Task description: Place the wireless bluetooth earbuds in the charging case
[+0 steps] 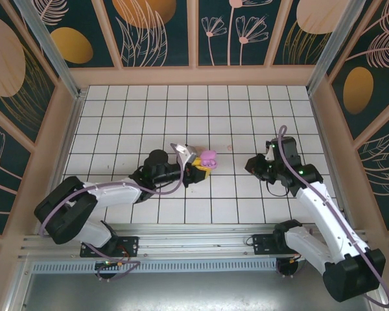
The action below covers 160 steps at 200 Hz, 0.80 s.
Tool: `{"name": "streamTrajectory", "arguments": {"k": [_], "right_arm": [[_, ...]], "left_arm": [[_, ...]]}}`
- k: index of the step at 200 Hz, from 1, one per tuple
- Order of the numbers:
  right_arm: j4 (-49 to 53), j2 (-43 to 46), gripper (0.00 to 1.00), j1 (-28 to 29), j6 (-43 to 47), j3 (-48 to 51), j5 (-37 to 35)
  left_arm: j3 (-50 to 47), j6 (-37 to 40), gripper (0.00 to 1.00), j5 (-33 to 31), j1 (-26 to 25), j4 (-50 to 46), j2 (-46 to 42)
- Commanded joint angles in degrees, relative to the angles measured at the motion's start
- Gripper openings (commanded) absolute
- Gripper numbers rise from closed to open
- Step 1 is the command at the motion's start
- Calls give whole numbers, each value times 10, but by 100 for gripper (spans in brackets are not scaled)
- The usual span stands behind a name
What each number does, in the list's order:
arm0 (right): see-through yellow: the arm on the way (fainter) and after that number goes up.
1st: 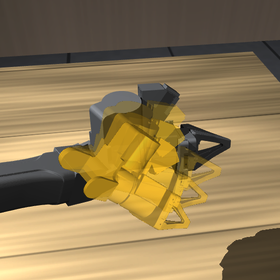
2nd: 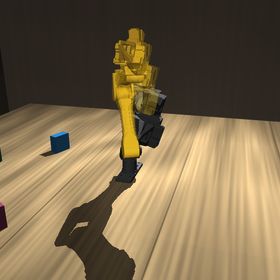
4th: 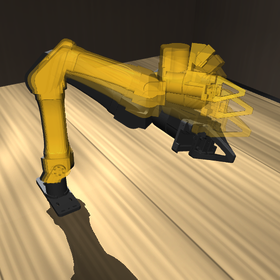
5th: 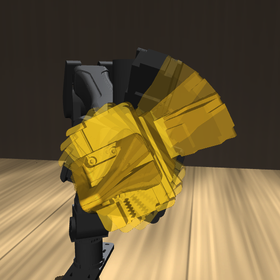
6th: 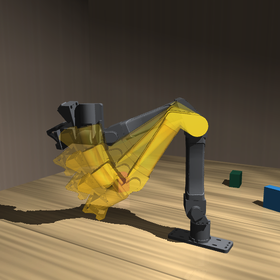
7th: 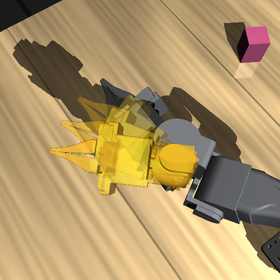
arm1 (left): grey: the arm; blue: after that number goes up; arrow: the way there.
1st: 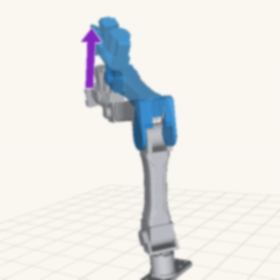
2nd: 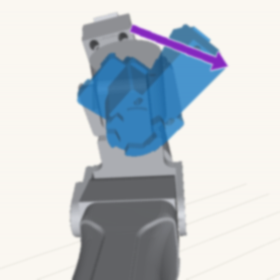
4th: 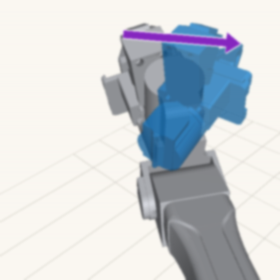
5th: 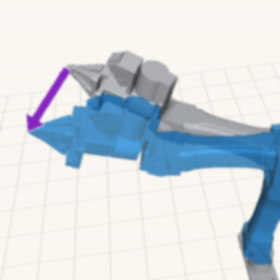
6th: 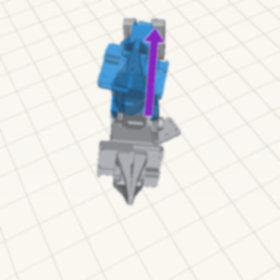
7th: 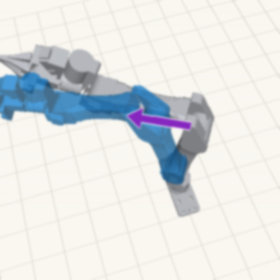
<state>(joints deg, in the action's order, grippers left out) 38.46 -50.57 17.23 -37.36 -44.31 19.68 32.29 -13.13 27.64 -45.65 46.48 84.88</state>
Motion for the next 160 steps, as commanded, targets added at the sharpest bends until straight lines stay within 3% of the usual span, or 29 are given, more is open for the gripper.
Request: {"name": "streamTrajectory", "arguments": {"k": [1,82,160], "right_arm": [[28,14,11,4,4,-32,37],[15,-8,10,159,-47,-108,-36],[36,-80,9,276,-66,-189,-128]], "left_arm": [[21,17,16,-21,-17,97,21],[3,75,17,-85,-50,160,38],[-19,83,17,-87,-51,154,13]]}}
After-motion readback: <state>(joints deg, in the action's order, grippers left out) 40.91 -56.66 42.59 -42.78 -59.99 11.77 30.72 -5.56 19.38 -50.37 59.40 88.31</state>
